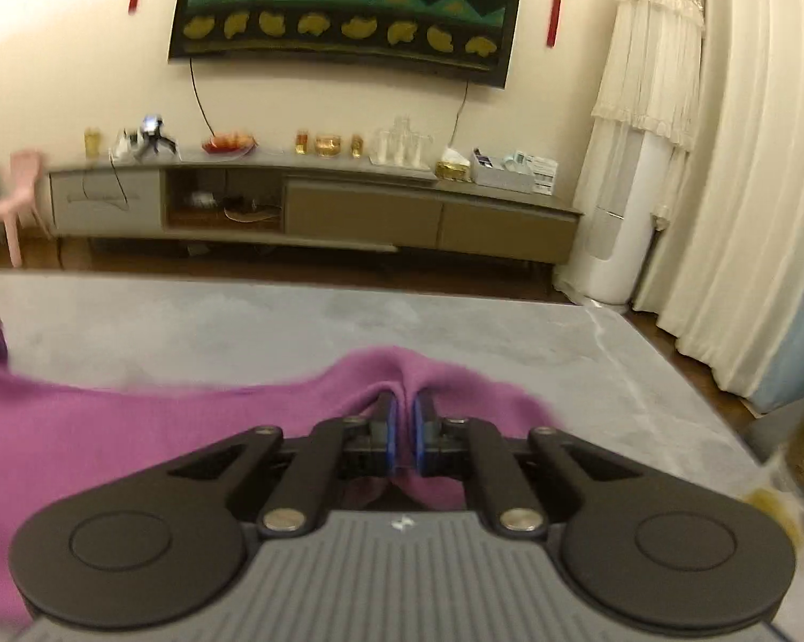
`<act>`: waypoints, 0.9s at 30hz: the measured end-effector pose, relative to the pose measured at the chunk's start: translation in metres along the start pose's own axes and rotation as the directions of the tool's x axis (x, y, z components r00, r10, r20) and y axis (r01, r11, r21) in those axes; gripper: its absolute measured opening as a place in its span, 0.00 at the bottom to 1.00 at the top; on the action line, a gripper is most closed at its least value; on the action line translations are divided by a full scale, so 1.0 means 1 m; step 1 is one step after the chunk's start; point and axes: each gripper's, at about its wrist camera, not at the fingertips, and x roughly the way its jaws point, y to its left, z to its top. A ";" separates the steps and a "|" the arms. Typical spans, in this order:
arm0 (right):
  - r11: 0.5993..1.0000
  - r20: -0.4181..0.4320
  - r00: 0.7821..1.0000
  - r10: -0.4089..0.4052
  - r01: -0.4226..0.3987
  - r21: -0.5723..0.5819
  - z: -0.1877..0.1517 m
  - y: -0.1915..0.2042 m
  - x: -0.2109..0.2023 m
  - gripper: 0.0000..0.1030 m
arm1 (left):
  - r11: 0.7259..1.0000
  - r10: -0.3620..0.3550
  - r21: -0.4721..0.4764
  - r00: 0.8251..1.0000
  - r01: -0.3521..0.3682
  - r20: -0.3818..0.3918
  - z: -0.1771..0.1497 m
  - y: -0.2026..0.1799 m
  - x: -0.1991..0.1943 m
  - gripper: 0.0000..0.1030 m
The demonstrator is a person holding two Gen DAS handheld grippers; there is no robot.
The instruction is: Fold clothes
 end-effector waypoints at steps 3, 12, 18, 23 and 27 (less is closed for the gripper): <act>1.000 -0.007 1.000 -0.010 0.010 0.024 -0.017 0.009 -0.022 0.30 | 1.000 -0.013 -0.028 0.998 0.012 -0.065 -0.001 0.012 0.012 0.26; 0.926 -0.141 0.925 0.354 -0.326 0.189 -0.069 0.058 -0.051 0.72 | 0.973 -0.084 0.207 0.991 0.105 -0.105 -0.031 -0.008 -0.012 0.94; 0.906 -0.174 0.941 0.291 -0.213 0.366 -0.077 0.027 -0.009 0.72 | 0.956 0.016 0.284 0.953 0.074 -0.302 -0.078 -0.005 0.020 0.94; 0.915 -0.152 0.947 0.283 -0.219 0.338 -0.071 0.028 0.011 0.04 | 0.945 0.050 0.324 0.958 0.047 -0.284 -0.095 -0.003 0.013 0.22; 0.898 0.016 0.958 0.287 -0.275 0.344 -0.055 0.008 -0.019 0.04 | 0.990 -0.101 0.083 0.979 0.117 -0.176 -0.068 0.031 -0.016 0.05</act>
